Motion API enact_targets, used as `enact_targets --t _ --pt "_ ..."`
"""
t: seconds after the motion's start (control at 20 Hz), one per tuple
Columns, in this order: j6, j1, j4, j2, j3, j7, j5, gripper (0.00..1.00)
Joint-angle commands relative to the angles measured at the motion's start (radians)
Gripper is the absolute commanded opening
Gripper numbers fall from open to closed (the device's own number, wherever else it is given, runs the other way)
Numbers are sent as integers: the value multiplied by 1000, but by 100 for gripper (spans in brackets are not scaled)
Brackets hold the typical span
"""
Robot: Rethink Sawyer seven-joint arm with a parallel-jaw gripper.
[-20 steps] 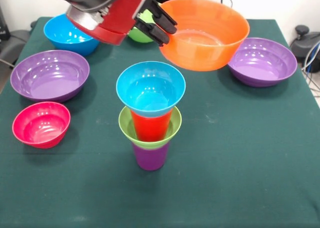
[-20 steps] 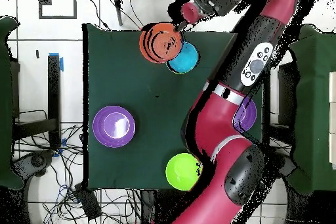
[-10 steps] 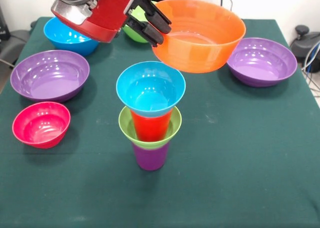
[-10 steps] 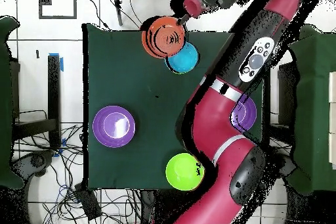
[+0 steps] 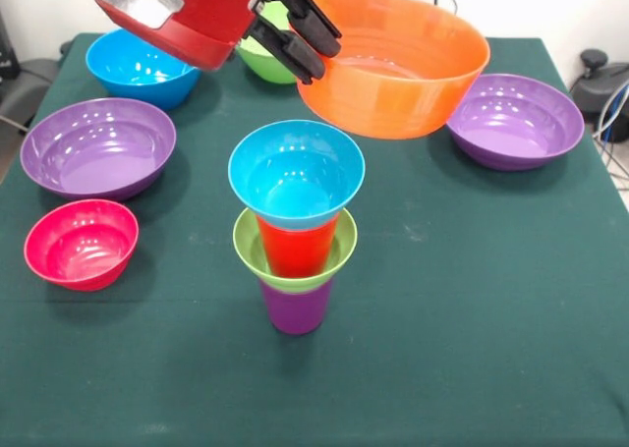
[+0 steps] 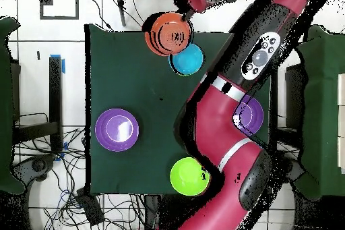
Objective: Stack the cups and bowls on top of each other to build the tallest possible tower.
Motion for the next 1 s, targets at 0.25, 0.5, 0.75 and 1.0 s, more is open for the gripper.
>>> enact_targets --t 0.25,0.5,0.75,1.0 --pt "100 -18 -156 37 121 -432 -302 0" --pt "106 -29 -151 40 154 -474 -375 0" --pt "107 -34 -153 49 202 -505 -448 0" --pt "112 -41 -149 60 229 -543 -504 0"
